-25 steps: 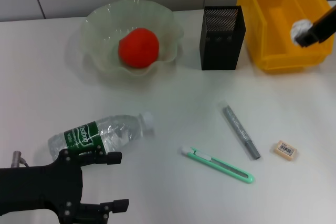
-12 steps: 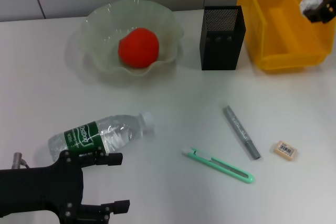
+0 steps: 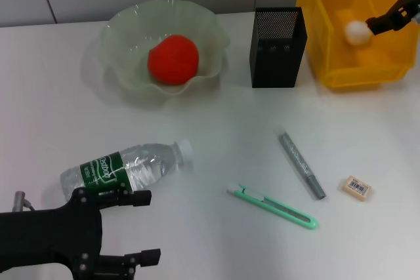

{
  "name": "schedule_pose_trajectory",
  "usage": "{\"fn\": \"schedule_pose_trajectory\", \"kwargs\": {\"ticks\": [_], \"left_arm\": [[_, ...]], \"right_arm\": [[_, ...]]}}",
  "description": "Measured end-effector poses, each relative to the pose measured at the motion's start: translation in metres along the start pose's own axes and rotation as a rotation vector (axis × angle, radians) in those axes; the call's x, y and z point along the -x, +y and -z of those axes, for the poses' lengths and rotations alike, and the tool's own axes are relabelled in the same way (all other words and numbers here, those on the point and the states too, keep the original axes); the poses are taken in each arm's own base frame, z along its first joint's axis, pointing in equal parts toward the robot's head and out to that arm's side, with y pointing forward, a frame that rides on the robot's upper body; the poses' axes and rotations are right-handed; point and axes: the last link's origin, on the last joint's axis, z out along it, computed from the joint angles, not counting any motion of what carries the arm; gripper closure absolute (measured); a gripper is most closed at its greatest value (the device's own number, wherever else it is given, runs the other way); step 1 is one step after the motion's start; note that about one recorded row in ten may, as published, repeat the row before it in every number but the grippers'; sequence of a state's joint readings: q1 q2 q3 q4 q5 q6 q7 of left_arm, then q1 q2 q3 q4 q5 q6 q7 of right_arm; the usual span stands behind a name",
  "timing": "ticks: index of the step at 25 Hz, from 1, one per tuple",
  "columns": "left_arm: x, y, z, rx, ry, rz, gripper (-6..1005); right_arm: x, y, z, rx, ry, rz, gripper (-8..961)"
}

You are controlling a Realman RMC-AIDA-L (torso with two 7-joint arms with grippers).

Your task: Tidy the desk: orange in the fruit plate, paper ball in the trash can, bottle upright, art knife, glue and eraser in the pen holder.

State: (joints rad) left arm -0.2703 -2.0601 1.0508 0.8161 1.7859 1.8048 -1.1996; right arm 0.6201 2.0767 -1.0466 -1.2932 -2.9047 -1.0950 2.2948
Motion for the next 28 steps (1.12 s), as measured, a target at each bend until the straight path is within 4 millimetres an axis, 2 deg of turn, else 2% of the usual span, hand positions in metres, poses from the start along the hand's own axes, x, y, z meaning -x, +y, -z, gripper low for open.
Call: {"fn": "schedule_pose_trajectory", "kwargs": {"ticks": [3,8,12,14,15,18,19,20,23,24,25,28], "left_arm": [[0.0,0.0,0.001,-0.007,0.004,0.001,170],[-0.001,-0.001,0.003,-0.015,0.009,0.013,171],[-0.002,-0.003,0.004,-0.022,0.01,0.022,171],[-0.003,-0.004,0.005,-0.026,0.01,0.024,172],[-0.003,-0.004,0.005,-0.027,0.01,0.022,172],[-0.003,-0.004,0.005,-0.027,0.01,0.022,172],[-0.004,-0.005,0.006,-0.033,0.011,0.019,172],[-0.004,-0.005,0.006,-0.033,0.011,0.019,172],[-0.008,-0.01,0.009,-0.059,0.021,0.009,173],[-0.014,-0.017,0.012,-0.084,0.026,0.015,173],[-0.02,-0.023,0.013,-0.102,0.02,0.032,173],[-0.02,-0.023,0.013,-0.102,0.02,0.032,174]], "right_arm": [[0.001,0.0,0.003,0.014,-0.029,-0.025,195],[0.002,0.002,0.03,0.146,-0.141,-0.089,111],[-0.009,0.006,0.057,0.284,-0.141,-0.123,112],[-0.023,0.019,0.074,0.398,-0.156,-0.128,113],[-0.023,0.019,0.074,0.398,-0.156,-0.128,114],[-0.041,0.033,0.092,0.548,-0.254,-0.151,115],[-0.056,0.041,0.101,0.64,-0.309,-0.156,115],[-0.056,0.041,0.101,0.64,-0.309,-0.156,115],[-0.084,0.055,0.105,0.748,-0.378,-0.129,115],[-0.103,0.063,0.103,0.798,-0.419,-0.129,114],[-0.103,0.063,0.103,0.798,-0.419,-0.129,114],[-0.127,0.073,0.097,0.835,-0.466,-0.119,114]]}}
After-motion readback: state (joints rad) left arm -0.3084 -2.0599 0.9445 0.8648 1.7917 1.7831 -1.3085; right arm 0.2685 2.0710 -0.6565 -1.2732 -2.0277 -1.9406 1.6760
